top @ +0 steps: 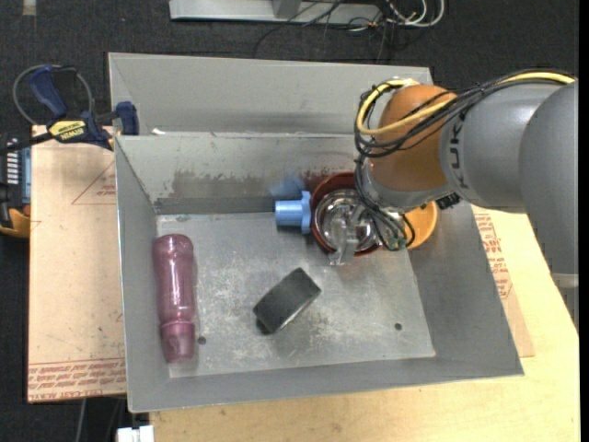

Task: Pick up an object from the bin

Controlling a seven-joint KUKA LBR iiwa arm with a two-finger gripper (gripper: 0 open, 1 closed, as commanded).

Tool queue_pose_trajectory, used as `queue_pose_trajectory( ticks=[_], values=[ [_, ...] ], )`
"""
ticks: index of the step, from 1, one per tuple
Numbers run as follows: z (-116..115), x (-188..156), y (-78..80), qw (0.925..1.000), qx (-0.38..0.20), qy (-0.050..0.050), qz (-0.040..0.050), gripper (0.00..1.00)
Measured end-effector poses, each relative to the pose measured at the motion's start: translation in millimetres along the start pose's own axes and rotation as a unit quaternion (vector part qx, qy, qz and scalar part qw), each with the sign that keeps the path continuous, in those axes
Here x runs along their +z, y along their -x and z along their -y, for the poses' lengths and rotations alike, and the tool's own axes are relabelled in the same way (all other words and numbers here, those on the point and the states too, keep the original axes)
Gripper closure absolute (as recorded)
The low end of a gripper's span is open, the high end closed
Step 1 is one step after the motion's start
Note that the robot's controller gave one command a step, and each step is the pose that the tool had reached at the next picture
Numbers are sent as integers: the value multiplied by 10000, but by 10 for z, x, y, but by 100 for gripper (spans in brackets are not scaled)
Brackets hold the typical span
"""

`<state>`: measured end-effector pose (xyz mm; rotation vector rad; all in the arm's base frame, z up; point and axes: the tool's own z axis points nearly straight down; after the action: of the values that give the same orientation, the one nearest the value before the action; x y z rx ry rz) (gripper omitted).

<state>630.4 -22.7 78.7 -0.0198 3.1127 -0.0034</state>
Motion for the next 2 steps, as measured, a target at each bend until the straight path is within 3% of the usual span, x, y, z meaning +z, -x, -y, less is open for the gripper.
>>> queue_pose_trajectory(
  ticks=[1, 2],
  values=[
    [-354, -464, -174, 9999, 126, 4, -6, 100],
    [-354, -464, -174, 9999, 125, 3, -6, 100]
  ],
)
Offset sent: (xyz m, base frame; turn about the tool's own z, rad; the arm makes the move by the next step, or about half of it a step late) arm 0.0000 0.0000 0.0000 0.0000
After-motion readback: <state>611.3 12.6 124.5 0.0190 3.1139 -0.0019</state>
